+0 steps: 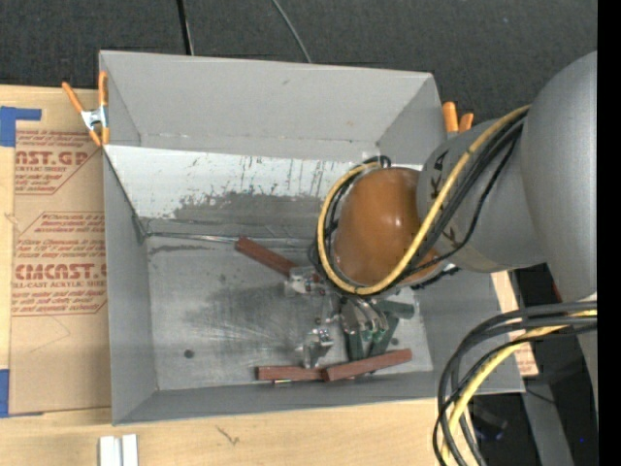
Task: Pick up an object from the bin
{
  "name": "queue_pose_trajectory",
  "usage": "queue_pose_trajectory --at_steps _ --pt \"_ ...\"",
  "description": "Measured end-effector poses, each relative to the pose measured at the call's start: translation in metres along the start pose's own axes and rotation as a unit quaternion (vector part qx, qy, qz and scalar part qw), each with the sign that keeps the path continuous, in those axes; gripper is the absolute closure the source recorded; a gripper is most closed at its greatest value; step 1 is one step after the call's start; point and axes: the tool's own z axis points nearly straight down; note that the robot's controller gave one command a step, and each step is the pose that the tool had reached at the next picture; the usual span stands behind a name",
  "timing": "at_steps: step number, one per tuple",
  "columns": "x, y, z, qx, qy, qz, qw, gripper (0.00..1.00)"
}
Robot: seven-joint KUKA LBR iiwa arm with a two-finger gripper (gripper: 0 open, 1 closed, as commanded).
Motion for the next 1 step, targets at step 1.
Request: queue_pose_trajectory --at_steps 1 --pt "0.0137 -0.0041 0.0013 0.003 -0.0194 -0.091 0.9957 0.0"
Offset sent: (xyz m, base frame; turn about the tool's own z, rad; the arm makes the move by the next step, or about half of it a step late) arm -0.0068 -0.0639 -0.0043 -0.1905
